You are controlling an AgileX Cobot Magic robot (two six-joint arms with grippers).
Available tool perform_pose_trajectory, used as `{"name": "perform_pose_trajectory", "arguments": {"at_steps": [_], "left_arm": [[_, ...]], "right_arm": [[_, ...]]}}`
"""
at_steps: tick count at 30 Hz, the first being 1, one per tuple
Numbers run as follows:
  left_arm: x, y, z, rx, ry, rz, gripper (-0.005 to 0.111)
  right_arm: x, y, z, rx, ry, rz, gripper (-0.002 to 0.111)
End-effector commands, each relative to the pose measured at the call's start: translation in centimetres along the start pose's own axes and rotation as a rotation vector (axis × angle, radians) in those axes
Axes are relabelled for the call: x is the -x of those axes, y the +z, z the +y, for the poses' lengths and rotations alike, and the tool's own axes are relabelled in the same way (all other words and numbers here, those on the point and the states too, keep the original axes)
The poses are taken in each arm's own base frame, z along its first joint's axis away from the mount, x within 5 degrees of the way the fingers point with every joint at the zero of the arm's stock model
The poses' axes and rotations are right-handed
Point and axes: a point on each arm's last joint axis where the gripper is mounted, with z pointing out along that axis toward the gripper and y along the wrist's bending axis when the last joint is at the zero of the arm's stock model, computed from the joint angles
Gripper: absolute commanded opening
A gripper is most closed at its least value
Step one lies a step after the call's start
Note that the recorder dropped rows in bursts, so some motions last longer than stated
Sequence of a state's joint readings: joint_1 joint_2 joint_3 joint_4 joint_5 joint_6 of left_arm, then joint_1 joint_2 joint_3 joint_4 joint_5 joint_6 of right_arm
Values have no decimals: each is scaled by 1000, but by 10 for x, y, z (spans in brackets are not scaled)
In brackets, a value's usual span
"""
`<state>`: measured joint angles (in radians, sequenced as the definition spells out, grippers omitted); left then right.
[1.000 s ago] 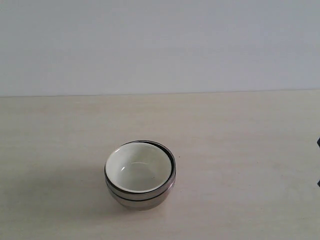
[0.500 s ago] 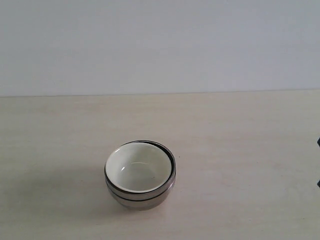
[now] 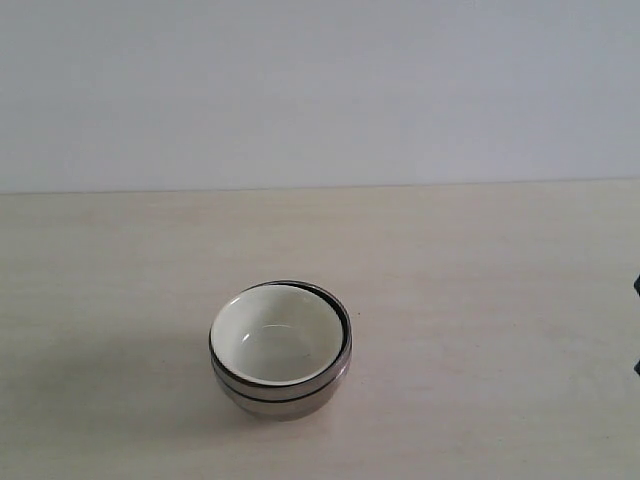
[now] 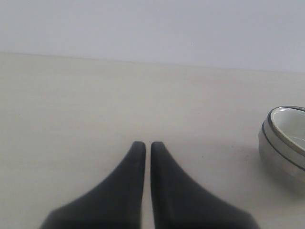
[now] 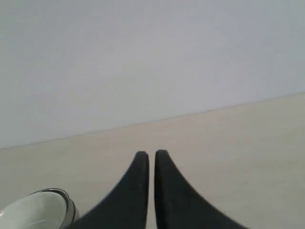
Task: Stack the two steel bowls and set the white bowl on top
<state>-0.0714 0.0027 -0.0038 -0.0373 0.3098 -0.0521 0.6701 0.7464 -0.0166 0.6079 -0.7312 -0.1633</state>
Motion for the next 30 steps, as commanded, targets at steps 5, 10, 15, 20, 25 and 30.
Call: {"name": "perform_pose_trajectory", "arguments": {"at_steps": [5,10,15,20,25,30], "left_arm": [[-1,0,0,3,0,-2,4],[-1,0,0,3,0,-2,4],[-1,0,0,3,0,-2,4],[-1,0,0,3,0,-2,4],[-1,0,0,3,0,-2,4],[-1,0,0,3,0,-2,4]], "right_arm": [[-1,-1,-1,1,2,5,0],[-1,-1,-1,1,2,5,0],[-2,-1,-1,-6,24,9,0],[2,-11,-4,15,-40,19,0],[13,-29,-12,-27,-98,-57,0],[18,-49,-15,-40,-120,-129,0]]}}
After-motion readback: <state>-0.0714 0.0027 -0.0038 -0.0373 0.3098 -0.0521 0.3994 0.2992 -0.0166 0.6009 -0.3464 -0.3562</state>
